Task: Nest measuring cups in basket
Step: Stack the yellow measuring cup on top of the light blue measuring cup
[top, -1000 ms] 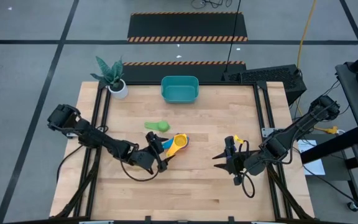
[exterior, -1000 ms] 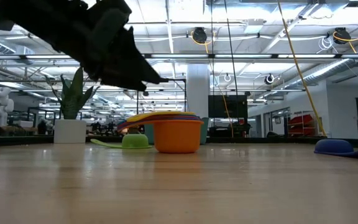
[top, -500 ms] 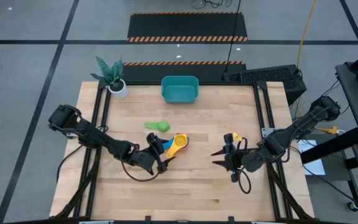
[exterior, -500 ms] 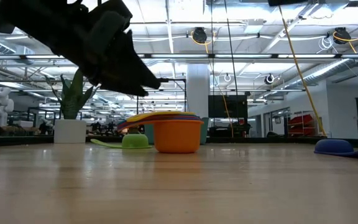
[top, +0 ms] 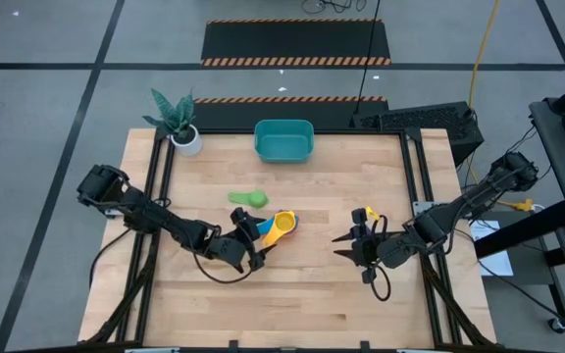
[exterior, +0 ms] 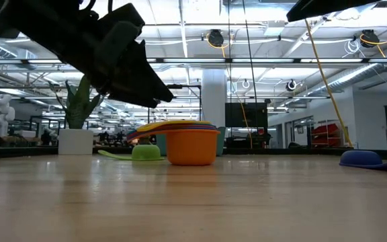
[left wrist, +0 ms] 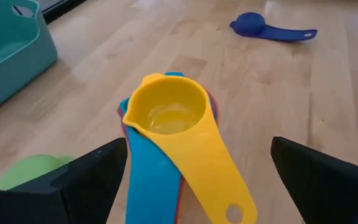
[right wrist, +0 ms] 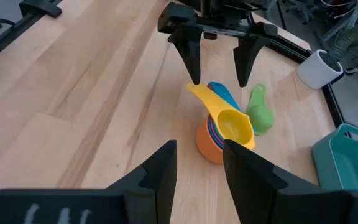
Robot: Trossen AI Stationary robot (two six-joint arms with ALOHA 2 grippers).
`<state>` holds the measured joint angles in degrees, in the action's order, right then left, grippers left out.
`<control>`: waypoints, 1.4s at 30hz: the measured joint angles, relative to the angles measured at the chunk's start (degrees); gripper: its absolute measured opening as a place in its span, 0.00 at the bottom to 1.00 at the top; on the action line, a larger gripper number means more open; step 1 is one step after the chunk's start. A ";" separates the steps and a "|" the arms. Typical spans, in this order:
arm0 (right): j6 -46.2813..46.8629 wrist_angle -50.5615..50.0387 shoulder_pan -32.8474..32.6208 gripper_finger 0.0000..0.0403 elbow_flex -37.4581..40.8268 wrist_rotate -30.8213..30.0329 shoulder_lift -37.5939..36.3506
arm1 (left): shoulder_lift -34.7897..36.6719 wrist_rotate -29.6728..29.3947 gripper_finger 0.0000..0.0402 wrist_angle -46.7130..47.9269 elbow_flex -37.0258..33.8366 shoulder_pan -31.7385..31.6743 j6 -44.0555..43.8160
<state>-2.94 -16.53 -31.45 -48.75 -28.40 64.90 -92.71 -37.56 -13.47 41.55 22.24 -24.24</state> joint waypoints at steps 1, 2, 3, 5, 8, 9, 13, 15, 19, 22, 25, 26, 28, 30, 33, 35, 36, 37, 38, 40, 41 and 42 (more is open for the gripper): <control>-0.05 0.01 0.01 0.31 0.00 0.00 0.00 | 0.00 0.00 0.99 0.07 -0.01 -0.01 0.40; -0.05 -0.01 0.01 0.31 0.00 0.00 0.00 | 0.00 0.02 0.99 0.24 -0.01 -0.13 1.04; -0.07 -0.01 -0.01 0.31 0.00 0.00 0.00 | -0.34 0.04 0.99 0.28 0.00 -0.23 1.68; 0.08 0.05 -0.01 0.31 0.00 0.02 0.00 | -1.53 0.55 0.99 0.15 0.01 -0.45 2.03; 0.50 0.18 -0.01 0.31 0.02 0.11 0.00 | -3.06 2.90 0.99 -1.94 -0.08 -0.64 2.02; 0.48 0.39 -0.01 0.31 0.02 0.12 0.00 | -3.82 3.47 0.99 -3.20 0.07 -0.78 2.09; 0.20 0.73 -0.01 0.31 0.02 0.17 0.00 | -5.72 2.93 0.99 -4.75 0.00 -1.33 2.83; 0.11 0.70 -0.01 0.31 0.02 0.17 0.00 | -5.97 1.58 0.99 -3.47 -0.01 -1.76 3.13; -0.16 0.67 -0.01 0.31 0.02 0.19 0.00 | -6.51 1.47 0.99 -1.87 -0.02 -2.77 2.86; -0.31 0.69 -0.01 0.31 0.02 0.20 0.00 | -6.67 1.55 0.99 -1.56 -0.08 -3.07 2.72; -0.34 0.84 -0.01 0.31 0.02 0.19 0.00 | -6.58 1.56 0.99 -1.69 -0.08 -3.04 3.07; -0.39 0.84 -0.01 0.31 0.02 0.19 0.00 | -6.58 1.55 0.99 -1.65 -0.08 -3.04 3.16; -0.64 0.84 -0.01 0.31 0.02 0.20 0.00 | -6.58 1.55 0.99 -2.11 -0.08 -3.02 3.16; -0.75 0.84 -0.01 0.31 0.02 0.20 0.00 | -6.58 1.55 0.99 -2.94 -0.08 -3.02 3.35; -0.85 0.85 -0.01 0.31 0.02 0.20 0.00 | -6.58 1.55 0.99 -5.51 -0.08 -3.00 4.63; -0.87 0.84 -0.01 0.31 0.02 0.20 0.00 | -6.58 1.59 0.99 -6.76 -0.08 -2.94 6.51; -0.91 0.85 -0.01 0.31 0.02 0.20 0.00 | -6.56 1.72 0.99 -7.12 -0.08 -2.95 7.64; -0.96 0.84 -0.01 0.31 0.02 0.20 0.00 | -6.40 2.04 0.99 -7.26 -0.07 -2.95 8.87; -0.94 0.84 -0.01 0.31 0.02 0.20 0.00 | -5.99 2.46 0.99 -6.90 -0.08 -2.95 10.34; -0.86 0.86 -0.01 0.31 0.02 0.20 0.00 | -5.07 4.49 0.99 -6.31 -0.03 -3.10 12.99; -0.84 0.86 -0.01 0.31 0.02 0.20 0.00 | -4.25 5.97 0.99 -5.02 -0.01 -3.28 14.44; -0.83 0.84 -0.01 0.31 0.02 0.21 0.00 | -3.23 7.51 0.99 -3.36 -0.01 -3.48 15.89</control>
<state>-3.77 -15.68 -31.46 -48.73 -28.19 64.90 -95.93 -30.05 -16.83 41.54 18.76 -8.35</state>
